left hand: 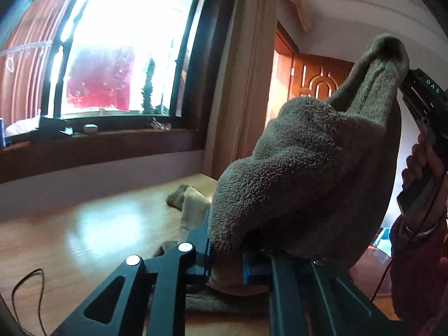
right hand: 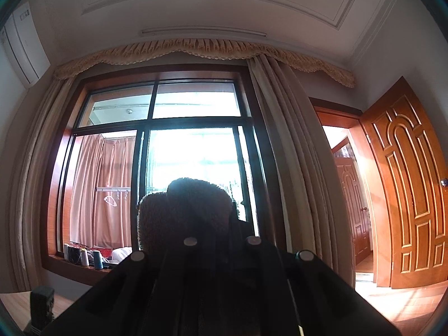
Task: Fold clothes
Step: 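Lift the fleece high with both tools, letting it hang open, then lower the fleece flat onto the table and open both tools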
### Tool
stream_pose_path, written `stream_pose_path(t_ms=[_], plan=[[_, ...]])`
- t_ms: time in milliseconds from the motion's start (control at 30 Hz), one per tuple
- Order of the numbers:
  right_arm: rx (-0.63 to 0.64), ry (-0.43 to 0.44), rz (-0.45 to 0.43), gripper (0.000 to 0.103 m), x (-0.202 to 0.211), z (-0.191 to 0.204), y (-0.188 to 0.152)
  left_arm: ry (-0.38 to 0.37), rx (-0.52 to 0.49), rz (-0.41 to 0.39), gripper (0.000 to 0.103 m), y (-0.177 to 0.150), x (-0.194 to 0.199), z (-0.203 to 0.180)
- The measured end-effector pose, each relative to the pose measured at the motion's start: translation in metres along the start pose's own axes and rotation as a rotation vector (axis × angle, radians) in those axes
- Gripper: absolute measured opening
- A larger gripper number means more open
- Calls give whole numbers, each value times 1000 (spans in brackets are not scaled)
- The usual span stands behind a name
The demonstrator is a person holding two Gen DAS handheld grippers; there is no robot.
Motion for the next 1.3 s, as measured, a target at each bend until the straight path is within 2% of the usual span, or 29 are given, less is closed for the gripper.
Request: stream_pose_path(t_ms=[167, 233, 367, 467, 567, 700, 800, 867, 967, 1067, 1167, 1233, 1300], plan=[[0, 31, -4, 7, -9, 4, 5, 112, 91, -216, 13, 40, 78, 21], [-10, 38, -13, 7, -10, 8, 10, 155, 96, -304, 13, 55, 114, 20], [-39, 65, -56, 7, -10, 16, 26, 184, 94, -459, 13, 80, 186, 5], [-56, 95, -115, 7, -4, 25, 46, 213, 66, -589, 13, 94, 246, -16], [-71, 130, -203, 7, 14, 35, 71, 255, -13, -714, 13, 110, 311, -44], [-76, 157, -334, 7, 44, 48, 105, 315, -90, -814, 13, 123, 372, -77], [-66, 175, -403, 7, 60, 58, 126, 397, -123, -878, 13, 129, 411, -91], [-47, 172, -425, 8, 64, 66, 134, 450, -144, -893, 13, 134, 422, -96], [9, 139, -446, 8, 67, 79, 137, 560, -172, -901, 13, 135, 416, -91], [60, 118, -407, 9, 60, 91, 125, 689, -195, -876, 13, 131, 399, -77], [64, 120, -284, 12, 32, 96, 95, 720, -141, -745, 13, 131, 350, -29], [56, 135, -160, 15, 2, 97, 67, 731, -92, -646, 13, 126, 322, 3], [52, 148, -28, 24, -30, 98, 35, 763, -51, -554, 13, 120, 294, 37]])
Point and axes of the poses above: each gripper's, at about its wrist camera, not at the fingertips, and x roughly against the way its jaws point, z to its left, y to its top, the point moved 6 cm from there along -x, roughly the way its jaws point, and after that the axes turned 6 degrees about y, right-handed, at the moved point
